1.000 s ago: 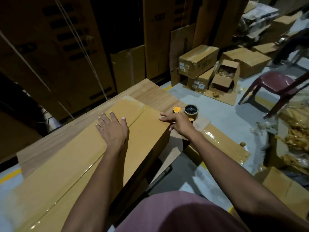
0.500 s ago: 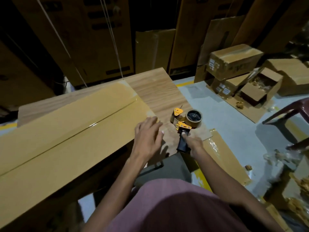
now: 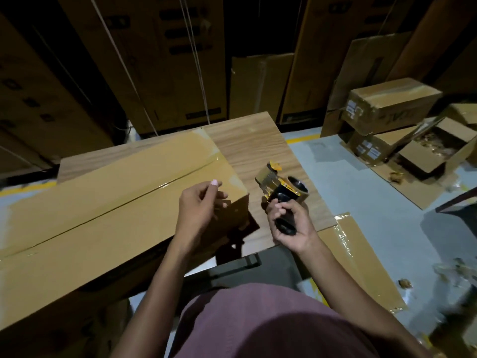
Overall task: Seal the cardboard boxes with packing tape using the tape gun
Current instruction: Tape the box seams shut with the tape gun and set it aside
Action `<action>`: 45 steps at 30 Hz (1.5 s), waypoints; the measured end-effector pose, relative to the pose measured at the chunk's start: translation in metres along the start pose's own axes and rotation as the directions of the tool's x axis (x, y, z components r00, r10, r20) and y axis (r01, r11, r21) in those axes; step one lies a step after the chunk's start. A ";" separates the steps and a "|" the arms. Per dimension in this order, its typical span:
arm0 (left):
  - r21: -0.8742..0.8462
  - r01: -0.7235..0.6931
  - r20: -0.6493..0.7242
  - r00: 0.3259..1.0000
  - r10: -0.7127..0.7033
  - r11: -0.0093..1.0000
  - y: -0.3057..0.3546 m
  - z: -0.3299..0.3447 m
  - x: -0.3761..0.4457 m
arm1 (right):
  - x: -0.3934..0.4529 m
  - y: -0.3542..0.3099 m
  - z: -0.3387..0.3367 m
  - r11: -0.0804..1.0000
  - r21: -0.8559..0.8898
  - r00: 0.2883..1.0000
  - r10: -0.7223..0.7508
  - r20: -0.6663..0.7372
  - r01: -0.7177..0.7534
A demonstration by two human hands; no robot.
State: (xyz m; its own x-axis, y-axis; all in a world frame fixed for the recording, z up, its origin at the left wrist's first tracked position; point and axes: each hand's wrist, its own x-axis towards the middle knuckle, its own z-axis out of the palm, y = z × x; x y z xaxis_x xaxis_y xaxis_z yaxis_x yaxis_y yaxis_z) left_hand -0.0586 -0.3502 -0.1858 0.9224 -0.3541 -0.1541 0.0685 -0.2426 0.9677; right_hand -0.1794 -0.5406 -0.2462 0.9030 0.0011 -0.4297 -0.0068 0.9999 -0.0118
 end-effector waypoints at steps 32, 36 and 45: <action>-0.440 0.700 0.778 0.610 -0.151 0.563 0.037 -0.141 0.103 | 0.030 0.114 0.100 0.535 -0.818 0.973 -0.197 0.120 0.209; -0.462 0.768 0.851 0.524 -0.022 0.443 0.032 -0.147 0.109 | 0.037 0.108 0.107 0.552 -0.798 0.966 -0.207 0.153 0.244; -0.487 0.745 0.787 0.600 -0.141 0.455 0.030 -0.136 0.124 | 0.043 0.075 0.103 0.513 -0.835 0.975 -0.187 0.121 0.201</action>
State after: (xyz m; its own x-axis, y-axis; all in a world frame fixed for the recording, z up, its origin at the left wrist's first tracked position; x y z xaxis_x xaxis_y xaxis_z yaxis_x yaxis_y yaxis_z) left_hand 0.1095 -0.2789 -0.1491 0.2447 -0.8895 -0.3859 0.9038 0.0652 0.4229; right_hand -0.0964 -0.4638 -0.1729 0.9335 -0.1838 -0.3078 -0.1803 0.5013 -0.8463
